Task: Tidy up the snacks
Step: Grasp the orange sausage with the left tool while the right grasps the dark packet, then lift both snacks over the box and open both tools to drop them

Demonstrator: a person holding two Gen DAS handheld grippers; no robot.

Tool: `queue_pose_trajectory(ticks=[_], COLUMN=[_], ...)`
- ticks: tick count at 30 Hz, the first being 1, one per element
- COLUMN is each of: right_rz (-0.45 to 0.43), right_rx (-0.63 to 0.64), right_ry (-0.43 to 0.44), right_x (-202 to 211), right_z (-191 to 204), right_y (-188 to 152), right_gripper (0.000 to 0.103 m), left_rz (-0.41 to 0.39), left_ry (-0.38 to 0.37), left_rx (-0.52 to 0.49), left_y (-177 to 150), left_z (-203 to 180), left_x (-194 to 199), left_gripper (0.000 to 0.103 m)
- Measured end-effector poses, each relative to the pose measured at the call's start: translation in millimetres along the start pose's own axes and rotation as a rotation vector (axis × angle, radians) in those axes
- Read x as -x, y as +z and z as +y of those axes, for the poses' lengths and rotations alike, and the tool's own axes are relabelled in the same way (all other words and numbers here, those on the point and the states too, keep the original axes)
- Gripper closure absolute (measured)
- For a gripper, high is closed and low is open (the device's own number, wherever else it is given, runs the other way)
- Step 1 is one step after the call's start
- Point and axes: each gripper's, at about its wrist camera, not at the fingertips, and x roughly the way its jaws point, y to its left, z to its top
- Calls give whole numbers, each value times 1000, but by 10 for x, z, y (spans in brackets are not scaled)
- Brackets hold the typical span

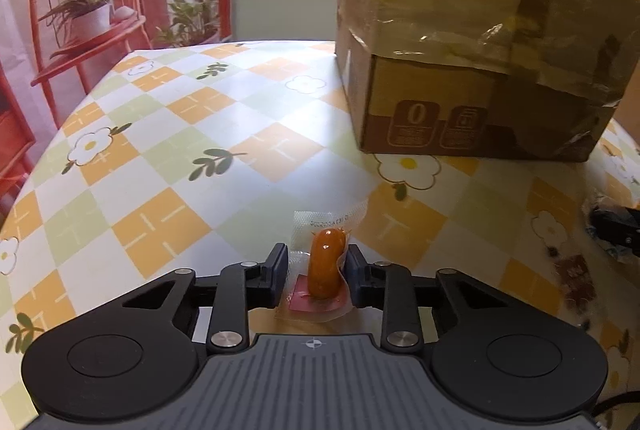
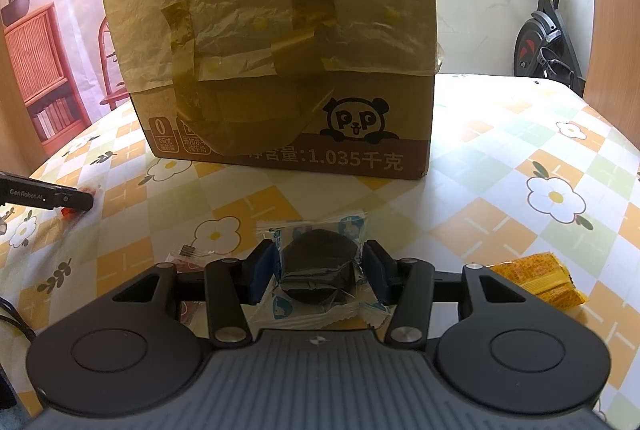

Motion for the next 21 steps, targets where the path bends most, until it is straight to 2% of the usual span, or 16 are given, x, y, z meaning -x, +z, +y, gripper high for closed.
queue_pose_trajectory(ticks=[10,21], right_rz=[0,-12], right_rx=[0,-28], right_ry=[0,16], right_x=[0,128], right_z=[-6,-36], right_y=[0,33], right_gripper=[52,53], left_rz=[-72,-195], left_ry=[-61,-106], left_rx=[72,52], left_y=[-57,262], left_z=[-110,-250], left_x=[257,602], left_gripper=[73,73])
